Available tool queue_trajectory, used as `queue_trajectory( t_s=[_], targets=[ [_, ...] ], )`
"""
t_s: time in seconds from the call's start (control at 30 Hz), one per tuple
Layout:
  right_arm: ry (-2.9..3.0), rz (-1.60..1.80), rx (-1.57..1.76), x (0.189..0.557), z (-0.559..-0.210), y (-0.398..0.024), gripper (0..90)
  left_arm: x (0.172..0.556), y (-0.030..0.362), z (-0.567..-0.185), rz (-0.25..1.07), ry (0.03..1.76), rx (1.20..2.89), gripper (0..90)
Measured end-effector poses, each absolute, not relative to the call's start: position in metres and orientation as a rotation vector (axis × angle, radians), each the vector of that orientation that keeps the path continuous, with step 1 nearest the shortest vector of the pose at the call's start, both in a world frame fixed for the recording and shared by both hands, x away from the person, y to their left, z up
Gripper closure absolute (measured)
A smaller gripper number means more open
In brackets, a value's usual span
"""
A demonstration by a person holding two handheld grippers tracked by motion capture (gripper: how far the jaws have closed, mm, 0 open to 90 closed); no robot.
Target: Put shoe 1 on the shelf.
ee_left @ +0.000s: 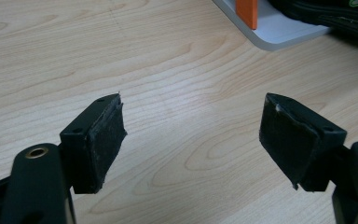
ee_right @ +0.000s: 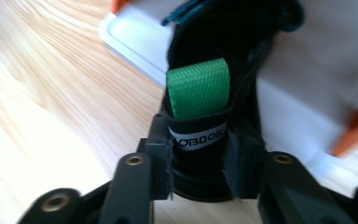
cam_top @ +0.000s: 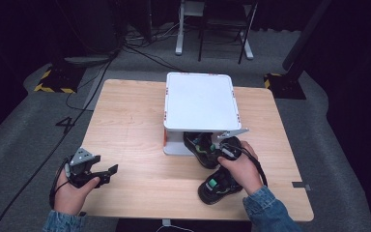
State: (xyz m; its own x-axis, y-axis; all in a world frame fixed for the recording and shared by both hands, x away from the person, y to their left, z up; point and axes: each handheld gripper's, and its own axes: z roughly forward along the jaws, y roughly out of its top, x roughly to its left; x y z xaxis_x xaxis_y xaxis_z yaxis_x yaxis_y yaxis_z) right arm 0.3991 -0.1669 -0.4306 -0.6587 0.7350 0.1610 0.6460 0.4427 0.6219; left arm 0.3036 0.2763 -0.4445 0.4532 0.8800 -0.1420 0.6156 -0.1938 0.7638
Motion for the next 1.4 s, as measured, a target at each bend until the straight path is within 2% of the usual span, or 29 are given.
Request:
queue_trajectory(
  t_s=[0.37,0.43,0.53,0.63,0.7,0.83,0.9,0.97,1.03,1.23,1.33,1.4],
  targets=[
    [2.498,1.155,1.262,0.41,-0.435,-0.129,65.4,0.304,0.278,-0.445,0.421,1.257,1.912,22.6],
    [2.556,1.139,1.182,0.41,-0.435,-0.117,60.9,0.304,0.278,-0.445,0.419,1.255,1.91,22.6],
    [2.595,1.144,1.122,0.407,-0.435,-0.113,59.4,0.304,0.278,-0.444,0.423,1.253,1.909,22.6],
    [2.601,1.122,1.079,0.402,-0.436,-0.114,45.5,0.304,0.278,-0.444,0.424,1.25,1.912,22.6],
    [2.576,1.119,1.054,0.395,-0.434,-0.117,44.4,0.304,0.278,-0.444,0.424,1.25,1.912,22.6],
    [2.568,1.099,0.973,0.383,-0.427,-0.123,48.5,0.304,0.277,-0.444,0.425,1.256,1.909,22.6],
    [2.583,1.067,0.891,0.367,-0.422,-0.121,59.2,0.304,0.276,-0.445,0.418,1.256,1.919,22.6],
    [2.613,1.06,0.859,0.362,-0.421,-0.118,62.5,0.304,0.276,-0.445,0.417,1.254,1.918,22.6],
    [2.676,1.033,0.814,0.349,-0.424,-0.104,69.6,0.304,0.274,-0.445,0.419,1.251,1.92,22.6],
    [2.721,0.901,0.789,0.353,-0.437,-0.081,72.7,0.304,0.275,-0.444,0.421,1.248,1.917,22.5],
    [2.681,0.772,0.78,0.364,-0.445,-0.071,70.9,0.304,0.277,-0.444,0.422,1.253,1.909,22.6],
    [2.675,0.743,0.796,0.368,-0.445,-0.069,76.0,0.304,0.279,-0.444,0.424,1.25,1.91,22.6]
  ],
)
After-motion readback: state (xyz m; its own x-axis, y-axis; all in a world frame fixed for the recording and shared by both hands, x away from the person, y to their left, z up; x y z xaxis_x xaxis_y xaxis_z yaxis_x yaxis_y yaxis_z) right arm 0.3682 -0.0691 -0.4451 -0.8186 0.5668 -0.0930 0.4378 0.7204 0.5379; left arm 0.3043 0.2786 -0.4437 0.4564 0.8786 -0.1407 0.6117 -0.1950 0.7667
